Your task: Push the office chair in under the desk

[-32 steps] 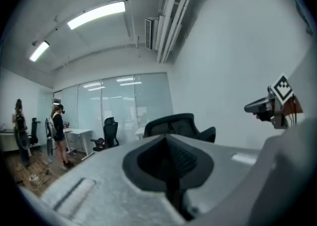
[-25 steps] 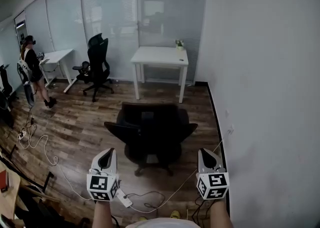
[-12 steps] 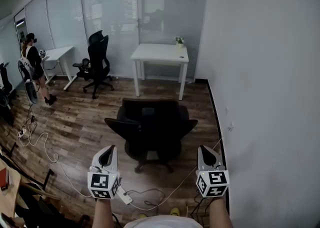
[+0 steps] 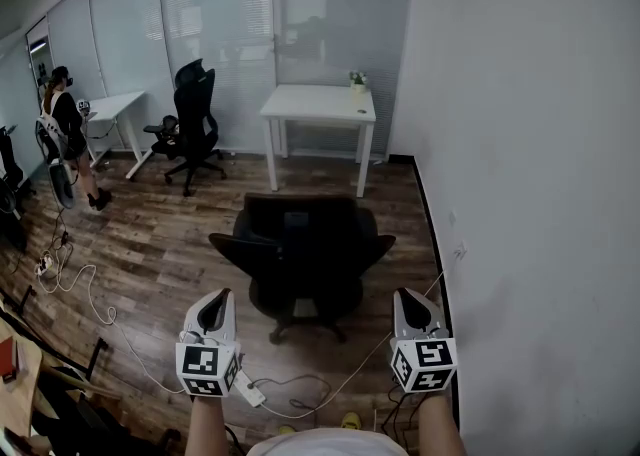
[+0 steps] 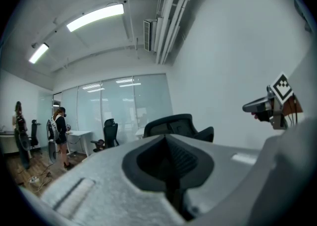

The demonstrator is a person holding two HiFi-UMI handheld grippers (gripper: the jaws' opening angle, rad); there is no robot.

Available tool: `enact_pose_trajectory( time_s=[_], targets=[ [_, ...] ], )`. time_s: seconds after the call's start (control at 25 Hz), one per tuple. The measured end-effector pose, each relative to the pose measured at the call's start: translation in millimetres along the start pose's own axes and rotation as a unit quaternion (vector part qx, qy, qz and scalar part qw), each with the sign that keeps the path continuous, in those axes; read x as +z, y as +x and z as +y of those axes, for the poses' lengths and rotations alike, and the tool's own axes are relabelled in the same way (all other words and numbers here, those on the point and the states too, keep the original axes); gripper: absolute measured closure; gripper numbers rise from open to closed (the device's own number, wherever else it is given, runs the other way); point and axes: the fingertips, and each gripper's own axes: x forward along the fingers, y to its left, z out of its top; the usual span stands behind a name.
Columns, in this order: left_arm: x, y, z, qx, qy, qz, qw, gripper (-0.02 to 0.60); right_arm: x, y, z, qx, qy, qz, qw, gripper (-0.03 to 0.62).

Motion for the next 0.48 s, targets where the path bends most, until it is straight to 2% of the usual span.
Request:
enact_pose_trajectory(
  time_s=[0.32, 0.48],
  targets=[
    [-4, -2, 3, -0.002, -0.001, 0.006, 1.0000, 0.510, -3, 0, 10, 0.015, -0.002, 0.002, 1.000, 0.546],
    [-7, 0, 4, -0.004, -0.003, 0.008, 1.0000, 0.499, -5, 5, 13, 0.021, -0.003, 0.006, 1.000, 0.523]
  ],
)
